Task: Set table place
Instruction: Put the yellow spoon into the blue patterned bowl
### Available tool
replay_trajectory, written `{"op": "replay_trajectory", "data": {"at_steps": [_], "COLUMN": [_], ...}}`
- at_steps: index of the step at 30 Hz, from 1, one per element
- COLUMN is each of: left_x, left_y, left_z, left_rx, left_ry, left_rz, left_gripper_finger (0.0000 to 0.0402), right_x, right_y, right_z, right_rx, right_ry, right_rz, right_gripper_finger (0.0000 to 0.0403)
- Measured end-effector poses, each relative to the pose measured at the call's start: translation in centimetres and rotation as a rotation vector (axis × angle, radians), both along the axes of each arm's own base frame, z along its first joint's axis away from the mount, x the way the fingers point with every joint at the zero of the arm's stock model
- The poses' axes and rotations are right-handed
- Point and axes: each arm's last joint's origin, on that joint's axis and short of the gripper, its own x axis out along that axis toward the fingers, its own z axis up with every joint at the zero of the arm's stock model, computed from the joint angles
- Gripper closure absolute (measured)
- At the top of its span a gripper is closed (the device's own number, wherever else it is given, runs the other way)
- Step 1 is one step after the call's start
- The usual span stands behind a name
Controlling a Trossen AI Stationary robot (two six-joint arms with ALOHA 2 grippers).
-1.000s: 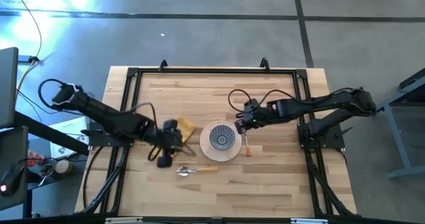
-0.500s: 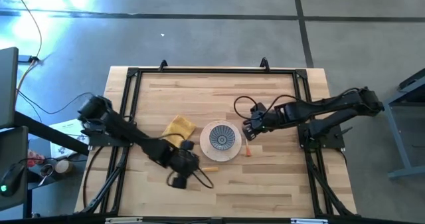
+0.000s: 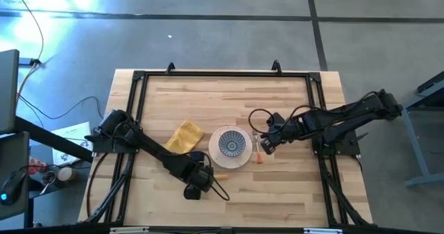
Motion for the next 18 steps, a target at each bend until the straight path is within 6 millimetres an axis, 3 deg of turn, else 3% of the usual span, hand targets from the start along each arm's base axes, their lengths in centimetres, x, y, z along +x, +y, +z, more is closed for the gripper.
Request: {"op": "replay_trajectory", "data": {"at_steps": [12, 15, 18], "left_x": [0.6, 0.7, 1.0], "left_y": [-0.3, -0.4, -0.5], "left_z": [-1.9, -1.8, -1.5], "left_rx": [-0.047, -0.048, -0.051], "left_ry": [0.048, 0.049, 0.047], "left_rz": [0.079, 0.082, 0.081], "left_gripper_finger": [0.023, 0.0265, 0.0329], "right_x": [-1.0, -1.2, -1.3], "right_y": [0.5, 0.4, 0.4], "right_z": [0.7, 0.8, 0.9], "right_rx": [-0.041, -0.046, -0.053], "right_ry": [-0.019, -0.021, -0.027], "right_rz": [0.006, -0.005, -0.01], "right_gripper_finger": [0.0402, 0.0402, 0.0402]}}
